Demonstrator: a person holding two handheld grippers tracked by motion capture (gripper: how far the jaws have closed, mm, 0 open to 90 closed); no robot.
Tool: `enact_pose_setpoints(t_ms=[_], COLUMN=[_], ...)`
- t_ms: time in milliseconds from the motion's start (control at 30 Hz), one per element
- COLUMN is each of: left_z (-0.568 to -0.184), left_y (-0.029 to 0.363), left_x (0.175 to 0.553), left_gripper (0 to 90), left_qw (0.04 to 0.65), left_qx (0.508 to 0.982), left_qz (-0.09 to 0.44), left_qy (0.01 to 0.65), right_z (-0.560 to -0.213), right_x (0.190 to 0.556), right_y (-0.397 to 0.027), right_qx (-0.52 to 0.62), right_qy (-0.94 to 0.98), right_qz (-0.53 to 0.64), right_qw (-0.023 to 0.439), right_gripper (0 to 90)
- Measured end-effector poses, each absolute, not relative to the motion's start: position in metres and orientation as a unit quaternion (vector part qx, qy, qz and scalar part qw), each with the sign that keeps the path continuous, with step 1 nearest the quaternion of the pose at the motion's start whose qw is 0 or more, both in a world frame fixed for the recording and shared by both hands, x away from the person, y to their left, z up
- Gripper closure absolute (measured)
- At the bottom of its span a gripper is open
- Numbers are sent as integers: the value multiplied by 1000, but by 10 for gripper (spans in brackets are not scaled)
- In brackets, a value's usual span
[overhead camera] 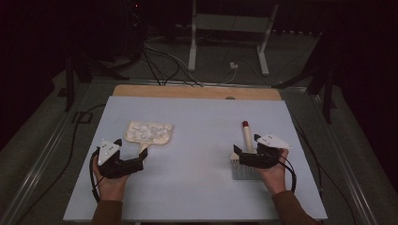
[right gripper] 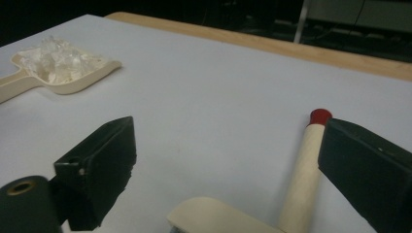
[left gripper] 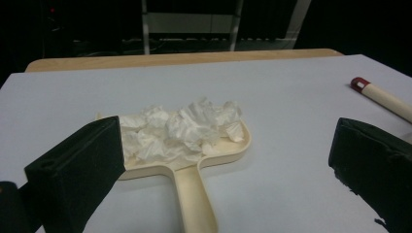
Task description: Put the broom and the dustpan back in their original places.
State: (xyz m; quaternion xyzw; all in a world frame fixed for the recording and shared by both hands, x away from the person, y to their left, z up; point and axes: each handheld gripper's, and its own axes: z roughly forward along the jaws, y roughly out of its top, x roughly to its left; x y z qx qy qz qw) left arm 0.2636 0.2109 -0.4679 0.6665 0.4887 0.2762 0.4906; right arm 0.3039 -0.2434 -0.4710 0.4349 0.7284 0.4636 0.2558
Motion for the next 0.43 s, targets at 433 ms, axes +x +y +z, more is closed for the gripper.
enact_pose_setpoints(t_ms=[433], left_z=[-471], left_y=[210], left_x=[261], left_gripper=[4], left_qw=[502], left_qx=[667], left_qz=[267], left_qy=[482], right_z=[-477], right_x=[288], right_y=[-250], right_qx=[428], right_qy=[711], right_qz=[479], right_qw=[286], right_gripper=[16])
